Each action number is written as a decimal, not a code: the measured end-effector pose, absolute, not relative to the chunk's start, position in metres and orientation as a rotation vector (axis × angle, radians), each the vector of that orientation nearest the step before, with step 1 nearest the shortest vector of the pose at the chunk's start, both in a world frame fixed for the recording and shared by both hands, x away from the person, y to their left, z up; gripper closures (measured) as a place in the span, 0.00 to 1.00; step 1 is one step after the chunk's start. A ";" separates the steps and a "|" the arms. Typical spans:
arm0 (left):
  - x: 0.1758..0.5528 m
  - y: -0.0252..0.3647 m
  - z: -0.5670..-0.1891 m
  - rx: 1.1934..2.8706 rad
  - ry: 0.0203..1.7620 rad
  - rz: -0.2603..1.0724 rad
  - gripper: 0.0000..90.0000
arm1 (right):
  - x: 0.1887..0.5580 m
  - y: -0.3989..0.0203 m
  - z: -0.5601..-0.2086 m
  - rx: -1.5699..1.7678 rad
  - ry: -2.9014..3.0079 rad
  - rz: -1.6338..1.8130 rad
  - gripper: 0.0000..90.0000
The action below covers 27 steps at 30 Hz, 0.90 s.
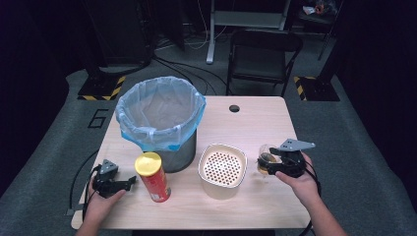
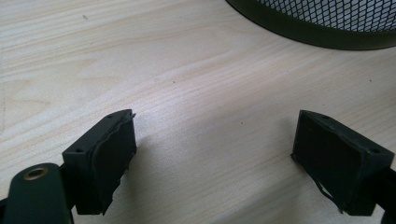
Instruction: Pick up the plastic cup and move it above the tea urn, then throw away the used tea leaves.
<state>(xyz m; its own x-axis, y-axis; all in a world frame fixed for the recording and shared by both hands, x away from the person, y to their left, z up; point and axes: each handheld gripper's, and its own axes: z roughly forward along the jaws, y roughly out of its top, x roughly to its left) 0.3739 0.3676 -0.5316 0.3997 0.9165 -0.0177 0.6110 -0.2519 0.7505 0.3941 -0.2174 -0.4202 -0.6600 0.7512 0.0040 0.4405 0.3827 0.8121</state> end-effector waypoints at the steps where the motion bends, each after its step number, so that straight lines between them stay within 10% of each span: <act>1: 0.374 0.368 -0.532 1.970 1.302 0.567 0.15 | 0.394 -0.217 -0.420 1.035 2.282 1.173 0.37; 27: 0.374 0.368 -0.531 1.977 1.296 0.569 0.15 | 0.455 -0.199 -0.387 0.883 2.315 1.216 0.38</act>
